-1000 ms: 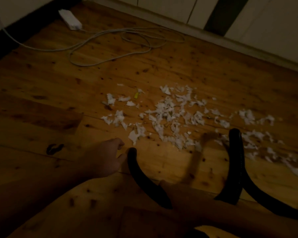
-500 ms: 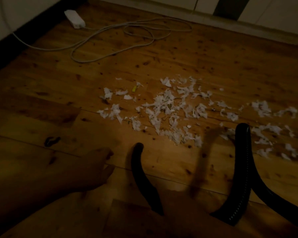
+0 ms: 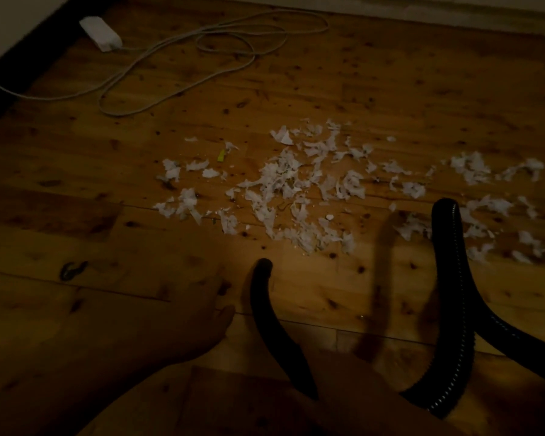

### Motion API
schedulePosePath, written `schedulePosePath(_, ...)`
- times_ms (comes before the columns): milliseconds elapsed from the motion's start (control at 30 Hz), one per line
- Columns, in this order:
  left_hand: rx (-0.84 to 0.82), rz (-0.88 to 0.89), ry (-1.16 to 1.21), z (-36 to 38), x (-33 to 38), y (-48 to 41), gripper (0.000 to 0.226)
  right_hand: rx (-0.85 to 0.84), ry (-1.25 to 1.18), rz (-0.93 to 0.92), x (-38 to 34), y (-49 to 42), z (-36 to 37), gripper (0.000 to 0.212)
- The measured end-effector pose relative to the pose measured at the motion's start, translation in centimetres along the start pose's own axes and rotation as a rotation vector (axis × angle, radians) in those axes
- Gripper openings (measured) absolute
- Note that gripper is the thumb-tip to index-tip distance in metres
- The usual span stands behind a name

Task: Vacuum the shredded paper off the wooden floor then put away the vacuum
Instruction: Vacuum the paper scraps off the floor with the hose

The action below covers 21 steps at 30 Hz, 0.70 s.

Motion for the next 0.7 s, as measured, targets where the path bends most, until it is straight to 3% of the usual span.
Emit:
schedulePosePath(133, 0.037, 0.024, 0.017, 0.4, 0.8, -0.2, 0.070, 0.019, 0.014, 0.006, 0.7, 0.6, -0.4, 0.082)
schedulePosePath(267, 0.055, 0.039, -0.009, 0.7, 1.8, -0.7, 0.050, 0.039, -0.004, 0.053, 2.2, 1.4, -0.2, 0.079)
schedulePosePath(500, 0.017, 0.083, -0.052, 1.2, 4.0, -1.9, 0.046, 0.047, -0.011, 0.122, 3.5, 3.2, -0.6, 0.079)
schedulePosePath(567, 0.011, 0.106, -0.045, 1.6, 4.7, -2.5, 0.053, 0.051, -0.027, 0.152, 4.5, 3.4, -0.4, 0.079)
schedulePosePath(633, 0.009, 0.122, -0.073, 1.4, 5.7, -2.7, 0.075, 0.042, -0.050, 0.167, 5.2, 3.4, 0.0, 0.080)
schedulePosePath(700, 0.054, 0.164, -0.106, 1.3, 6.7, -3.1, 0.076, 0.037, -0.064, 0.167, 6.0, 3.4, 0.4, 0.078)
Point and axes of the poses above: each hand's wrist, its own y-axis away from the middle knuckle, its own z-axis out of the palm, x = y × z, the point moved 10 cm from there along -y, towards the middle knuckle, and after that the axes turned 13 degrees about -x, right-handed, at the moved point
